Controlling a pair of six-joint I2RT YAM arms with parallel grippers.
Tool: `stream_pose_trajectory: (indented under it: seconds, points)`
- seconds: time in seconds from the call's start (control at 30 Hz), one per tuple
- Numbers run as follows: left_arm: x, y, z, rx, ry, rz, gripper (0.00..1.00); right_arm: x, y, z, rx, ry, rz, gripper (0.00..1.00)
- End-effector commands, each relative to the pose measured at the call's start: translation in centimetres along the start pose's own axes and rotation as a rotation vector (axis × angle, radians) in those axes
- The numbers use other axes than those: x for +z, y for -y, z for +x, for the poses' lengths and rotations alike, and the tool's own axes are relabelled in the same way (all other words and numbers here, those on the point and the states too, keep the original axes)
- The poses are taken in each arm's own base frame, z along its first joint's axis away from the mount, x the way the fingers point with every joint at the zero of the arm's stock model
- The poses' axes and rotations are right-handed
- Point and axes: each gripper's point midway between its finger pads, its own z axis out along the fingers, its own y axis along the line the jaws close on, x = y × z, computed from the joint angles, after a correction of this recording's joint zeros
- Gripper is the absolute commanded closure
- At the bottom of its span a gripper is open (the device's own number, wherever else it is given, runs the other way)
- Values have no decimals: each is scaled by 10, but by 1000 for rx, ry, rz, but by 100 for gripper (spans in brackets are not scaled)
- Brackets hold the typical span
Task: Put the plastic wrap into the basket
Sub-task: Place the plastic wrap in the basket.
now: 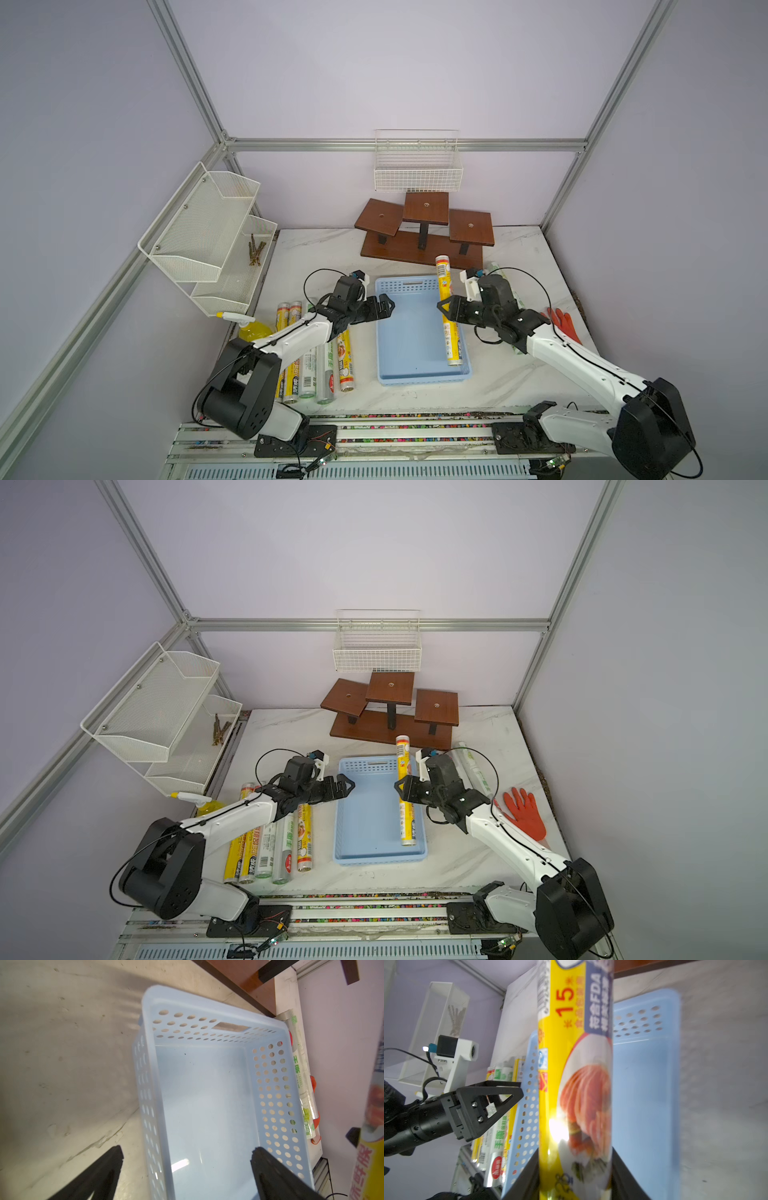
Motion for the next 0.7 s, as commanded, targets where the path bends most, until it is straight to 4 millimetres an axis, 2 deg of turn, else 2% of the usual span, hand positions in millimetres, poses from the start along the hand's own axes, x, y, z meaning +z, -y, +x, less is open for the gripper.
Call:
stream_pose_trajectory:
  seconds: [0.0, 0.07, 0.17, 0.4, 0.67]
  points:
    - [-27, -1, -15, 22, 133, -28, 0, 10, -49, -1, 67, 10, -168, 71]
    - [-39, -4, -16, 18, 183, -34, 0, 20, -65, 10, 65, -14, -202, 71]
    - [-52, -5, -15, 18, 237, -18, 0, 35, -73, 26, 63, -38, -176, 71]
    - [-62, -5, -10, 21, 264, 8, 0, 67, -77, 50, 125, -84, -185, 71]
    - [-63, -2, -7, 28, 260, 34, 0, 95, -70, 56, 167, -105, -167, 72]
